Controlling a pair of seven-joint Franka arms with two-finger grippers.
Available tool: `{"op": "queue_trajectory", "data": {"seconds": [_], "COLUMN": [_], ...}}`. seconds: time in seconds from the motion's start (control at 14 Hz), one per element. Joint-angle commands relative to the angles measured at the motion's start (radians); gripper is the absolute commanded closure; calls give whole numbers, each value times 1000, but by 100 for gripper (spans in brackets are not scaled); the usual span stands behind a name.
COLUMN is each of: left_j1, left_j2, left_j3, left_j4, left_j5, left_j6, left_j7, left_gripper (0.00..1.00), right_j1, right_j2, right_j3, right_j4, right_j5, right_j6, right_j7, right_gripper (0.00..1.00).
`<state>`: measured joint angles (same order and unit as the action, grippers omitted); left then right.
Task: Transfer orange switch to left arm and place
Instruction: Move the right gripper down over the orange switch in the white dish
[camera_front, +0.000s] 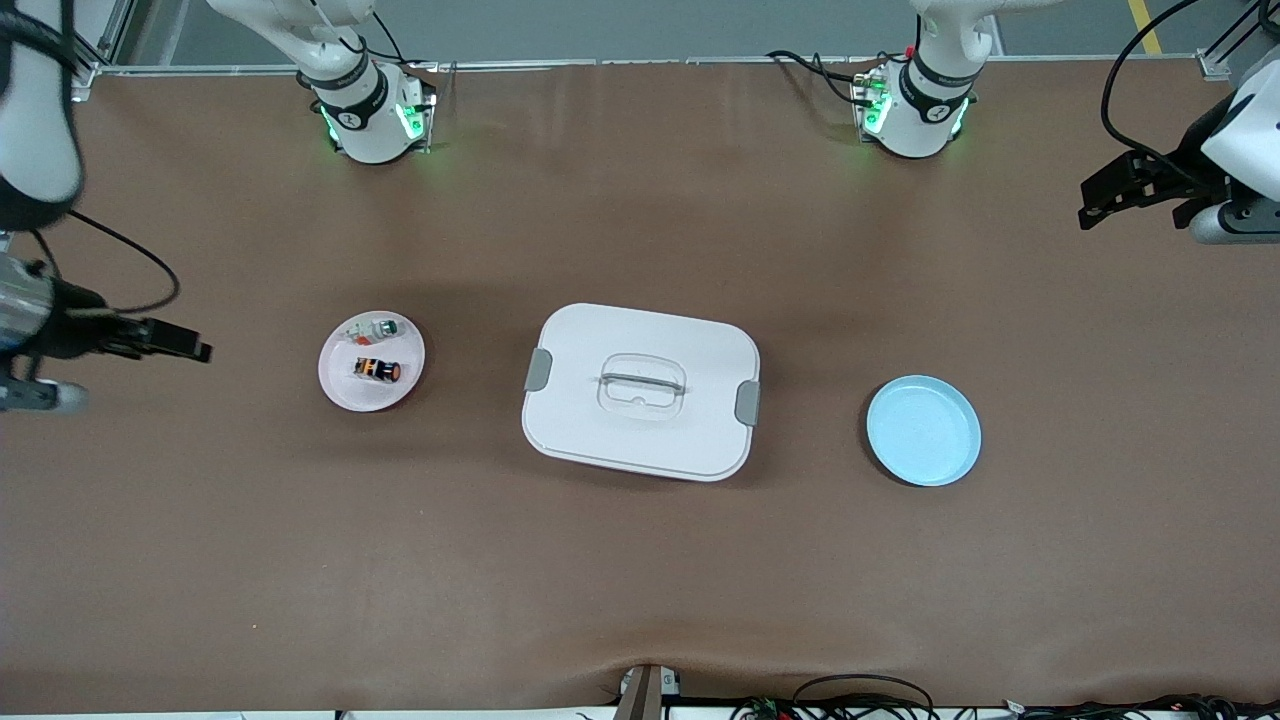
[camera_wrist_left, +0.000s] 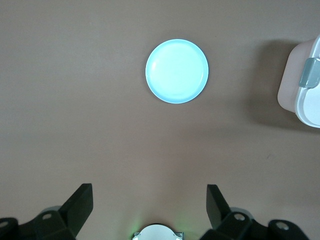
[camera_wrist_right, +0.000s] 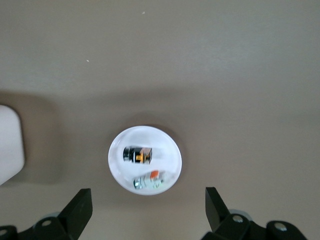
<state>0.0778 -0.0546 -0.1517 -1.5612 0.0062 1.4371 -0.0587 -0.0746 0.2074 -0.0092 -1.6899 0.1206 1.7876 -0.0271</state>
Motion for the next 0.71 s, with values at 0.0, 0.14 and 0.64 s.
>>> {"op": "queue_trajectory", "data": {"seconds": [0.0,0.14,0.64], "left_j1": [2,2,2], "left_j2": [1,-1,-4], "left_j3": [-3,-3,-3], "left_j4": [13,12,15], "left_j5": [9,9,9], "left_j6": [-17,-17,-20], "left_j7": [2,2,7], "left_gripper": [0,0,0], "right_j1": [21,62,116], "right_j2": [-34,-33,38], "right_j3": [0,0,0], "right_j4": [-172,-265,-422], "right_j5": [7,5,5], "right_j6": [155,270,512], "right_j7": [-2,10,10], "right_gripper": [0,0,0]}}
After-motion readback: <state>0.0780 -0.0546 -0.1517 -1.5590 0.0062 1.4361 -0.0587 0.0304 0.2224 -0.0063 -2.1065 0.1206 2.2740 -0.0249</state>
